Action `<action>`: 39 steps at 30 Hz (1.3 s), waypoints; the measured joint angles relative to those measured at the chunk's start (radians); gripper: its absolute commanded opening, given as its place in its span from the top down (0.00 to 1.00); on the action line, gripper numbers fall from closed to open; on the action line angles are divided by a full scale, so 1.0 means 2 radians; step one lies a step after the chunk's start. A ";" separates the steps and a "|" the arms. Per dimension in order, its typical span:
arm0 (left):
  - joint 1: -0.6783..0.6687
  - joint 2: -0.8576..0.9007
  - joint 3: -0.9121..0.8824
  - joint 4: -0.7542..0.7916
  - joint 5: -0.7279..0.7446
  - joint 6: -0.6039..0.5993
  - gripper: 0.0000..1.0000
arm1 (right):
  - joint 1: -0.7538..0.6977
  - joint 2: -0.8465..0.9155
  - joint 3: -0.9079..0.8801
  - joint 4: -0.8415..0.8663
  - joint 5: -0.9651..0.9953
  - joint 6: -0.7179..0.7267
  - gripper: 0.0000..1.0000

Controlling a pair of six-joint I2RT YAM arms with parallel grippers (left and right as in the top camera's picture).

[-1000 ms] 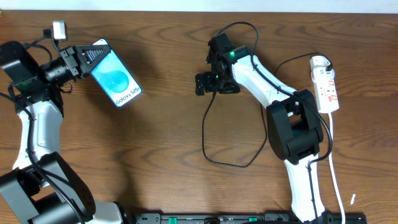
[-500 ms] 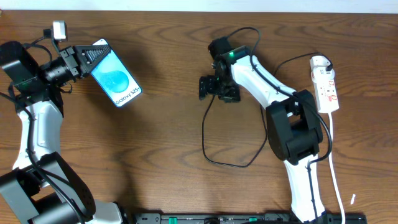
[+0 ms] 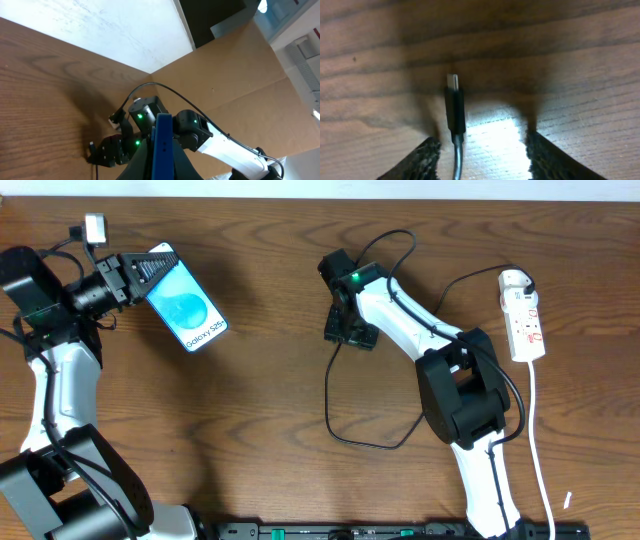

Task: Plug charger to phone and switch on socket

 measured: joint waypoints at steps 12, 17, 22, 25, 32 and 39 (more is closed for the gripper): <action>0.000 0.000 0.000 0.001 0.000 0.002 0.92 | 0.000 0.000 -0.001 0.013 0.009 0.017 0.73; 0.000 0.000 0.000 0.001 0.000 0.002 0.93 | 0.000 0.000 -0.002 0.014 0.009 0.020 0.96; 0.000 0.000 0.000 0.002 0.000 0.002 0.93 | 0.000 0.000 -0.002 0.017 0.005 0.024 0.99; 0.000 0.000 0.000 0.001 0.000 0.002 0.92 | 0.000 0.000 -0.002 0.017 0.004 0.024 0.99; 0.000 0.000 0.000 0.002 0.000 0.002 0.93 | -0.001 0.003 -0.005 0.074 -0.075 -0.040 0.99; 0.000 0.000 0.000 0.002 0.000 0.001 0.93 | -0.001 0.025 -0.013 0.135 -0.380 -0.237 0.99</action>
